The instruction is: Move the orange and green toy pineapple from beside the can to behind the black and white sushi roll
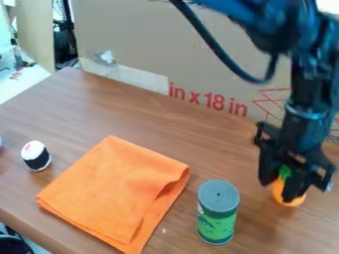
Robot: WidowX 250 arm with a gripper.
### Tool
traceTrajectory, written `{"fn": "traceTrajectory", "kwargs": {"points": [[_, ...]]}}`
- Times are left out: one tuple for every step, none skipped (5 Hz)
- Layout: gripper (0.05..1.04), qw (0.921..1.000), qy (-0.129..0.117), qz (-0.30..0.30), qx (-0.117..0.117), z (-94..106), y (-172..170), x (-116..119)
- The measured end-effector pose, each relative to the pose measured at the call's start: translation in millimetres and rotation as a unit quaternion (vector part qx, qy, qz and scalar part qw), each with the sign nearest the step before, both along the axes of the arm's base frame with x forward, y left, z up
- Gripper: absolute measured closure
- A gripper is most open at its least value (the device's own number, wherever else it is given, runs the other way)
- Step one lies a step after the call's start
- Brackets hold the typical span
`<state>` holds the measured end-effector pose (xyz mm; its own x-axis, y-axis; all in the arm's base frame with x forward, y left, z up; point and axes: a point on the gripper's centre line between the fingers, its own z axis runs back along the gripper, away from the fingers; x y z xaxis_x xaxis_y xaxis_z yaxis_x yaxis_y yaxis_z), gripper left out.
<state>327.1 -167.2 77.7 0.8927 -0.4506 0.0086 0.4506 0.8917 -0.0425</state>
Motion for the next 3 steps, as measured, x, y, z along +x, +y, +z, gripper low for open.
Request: {"fn": "traceTrajectory", "kwargs": {"points": [[0.538, 0.9974, -0.049, 0.038, -0.038, 41.5, 28.3, -13.1], [0.538, 0.9922, -0.077, 0.088, -0.044, 57.7, 69.7, -15.5], [0.538, 0.984, -0.072, 0.161, -0.029, 56.4, 119.7, -9.6]]}}
